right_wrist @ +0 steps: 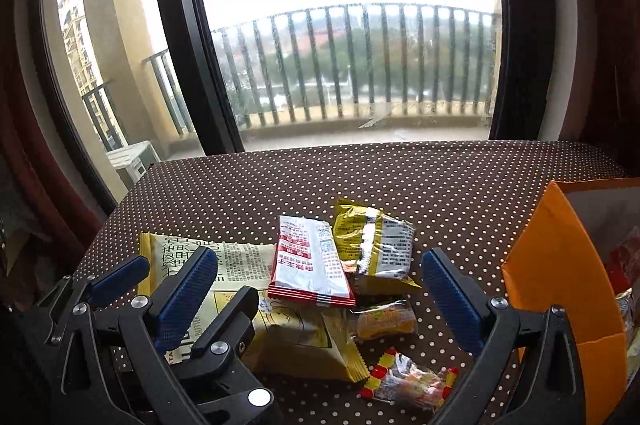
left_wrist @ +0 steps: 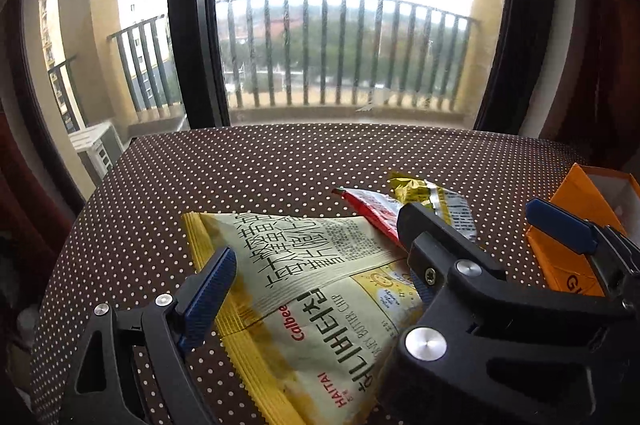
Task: Organize snacks
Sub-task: 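Grasp the red-and-white packet with right gripper while left grasps yellow chip bag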
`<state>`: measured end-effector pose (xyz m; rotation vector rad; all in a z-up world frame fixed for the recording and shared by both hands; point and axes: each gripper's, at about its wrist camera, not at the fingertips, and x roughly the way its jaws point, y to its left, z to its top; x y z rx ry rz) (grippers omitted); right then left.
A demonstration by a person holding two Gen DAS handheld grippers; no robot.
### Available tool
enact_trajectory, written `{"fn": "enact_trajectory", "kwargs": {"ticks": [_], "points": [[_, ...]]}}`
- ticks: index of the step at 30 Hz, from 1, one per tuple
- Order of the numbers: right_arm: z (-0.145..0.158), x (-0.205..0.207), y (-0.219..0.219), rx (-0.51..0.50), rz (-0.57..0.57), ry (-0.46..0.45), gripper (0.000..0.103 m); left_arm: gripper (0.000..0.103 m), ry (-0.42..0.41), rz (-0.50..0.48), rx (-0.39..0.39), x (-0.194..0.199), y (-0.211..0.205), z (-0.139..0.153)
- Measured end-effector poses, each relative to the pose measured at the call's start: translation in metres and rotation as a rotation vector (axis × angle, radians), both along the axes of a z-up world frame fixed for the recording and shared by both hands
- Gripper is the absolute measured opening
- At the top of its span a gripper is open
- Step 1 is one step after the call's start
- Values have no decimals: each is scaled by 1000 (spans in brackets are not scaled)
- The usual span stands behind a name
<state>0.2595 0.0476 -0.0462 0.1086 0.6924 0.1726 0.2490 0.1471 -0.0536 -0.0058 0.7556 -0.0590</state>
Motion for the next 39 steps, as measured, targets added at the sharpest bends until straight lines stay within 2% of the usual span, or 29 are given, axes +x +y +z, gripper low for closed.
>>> {"fn": "enact_trajectory", "kwargs": {"ticks": [10,12,17,18,20,24,28,33,39], "points": [[-29,30,16,-21,29,83,101,89,17,-1,17,5,3,-16],[-35,33,16,-9,38,112,85,89,21,-1,26,5,3,-19],[-43,34,16,44,78,161,71,89,25,6,23,3,5,-24],[-43,33,18,38,86,158,63,89,25,11,17,3,7,-26],[-42,31,22,26,93,152,63,88,27,23,-1,3,10,-26],[-39,27,23,29,113,144,63,78,40,38,-62,-2,17,-30],[-34,18,20,25,131,129,62,66,31,32,-76,-13,15,-29],[-30,7,15,34,140,113,63,42,-2,47,-70,-28,12,-23],[-22,-15,6,36,146,86,63,25,-24,55,-103,-44,8,-17]]}}
